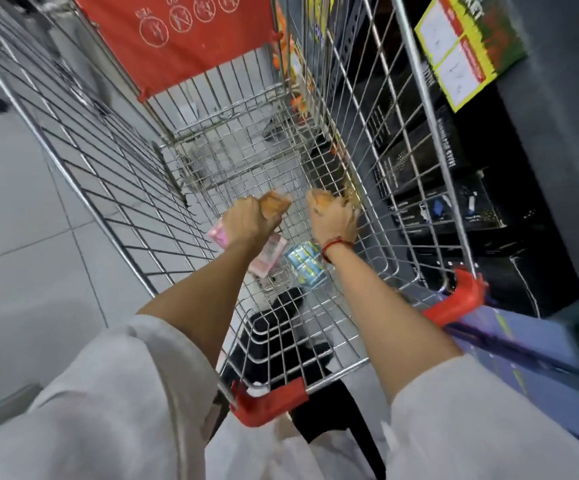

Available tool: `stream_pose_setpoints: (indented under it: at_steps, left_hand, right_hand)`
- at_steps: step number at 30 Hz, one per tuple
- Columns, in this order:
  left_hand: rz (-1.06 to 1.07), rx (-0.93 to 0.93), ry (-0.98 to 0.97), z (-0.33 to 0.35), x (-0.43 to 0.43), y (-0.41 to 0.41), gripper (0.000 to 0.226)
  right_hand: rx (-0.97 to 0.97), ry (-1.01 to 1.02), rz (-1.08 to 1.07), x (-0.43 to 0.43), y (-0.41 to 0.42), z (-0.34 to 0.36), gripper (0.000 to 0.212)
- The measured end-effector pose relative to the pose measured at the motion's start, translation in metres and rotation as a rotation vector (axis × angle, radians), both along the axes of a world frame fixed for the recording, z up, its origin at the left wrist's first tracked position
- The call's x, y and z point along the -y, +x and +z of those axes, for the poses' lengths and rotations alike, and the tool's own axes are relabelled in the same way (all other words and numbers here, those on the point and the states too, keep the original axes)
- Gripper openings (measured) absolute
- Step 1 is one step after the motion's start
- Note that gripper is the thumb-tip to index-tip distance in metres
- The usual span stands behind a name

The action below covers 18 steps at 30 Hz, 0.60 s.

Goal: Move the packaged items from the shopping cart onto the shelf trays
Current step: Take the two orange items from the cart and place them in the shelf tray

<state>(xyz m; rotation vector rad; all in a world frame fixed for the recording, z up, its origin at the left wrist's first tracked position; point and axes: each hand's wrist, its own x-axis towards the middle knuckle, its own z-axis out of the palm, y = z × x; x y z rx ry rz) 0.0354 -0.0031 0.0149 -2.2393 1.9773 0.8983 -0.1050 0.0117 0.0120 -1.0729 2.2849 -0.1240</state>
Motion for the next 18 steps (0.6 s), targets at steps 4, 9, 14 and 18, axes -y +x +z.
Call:
stream_pose_setpoints:
  at_steps: [4,9,14,18]
  left_hand:
    - [0.086,-0.113,-0.021,0.033,-0.009,-0.009,0.063]
    - [0.318,-0.489,-0.157,0.099,-0.027,-0.032,0.056]
    - [0.359,-0.652,-0.4,0.177,-0.059,-0.044,0.043]
    - [0.328,-0.822,-0.404,0.237,-0.076,-0.072,0.051]
  right_hand:
    - [-0.009,-0.138,-0.001,-0.011,0.002,0.035,0.05]
    - [-0.026,-0.47,-0.035,-0.047,-0.01,0.119,0.043]
    - [-0.139,-0.885,-0.026,-0.105,-0.034,0.209,0.041]
    - [-0.222,-1.135,-0.089,-0.141,-0.056,0.271,0.042]
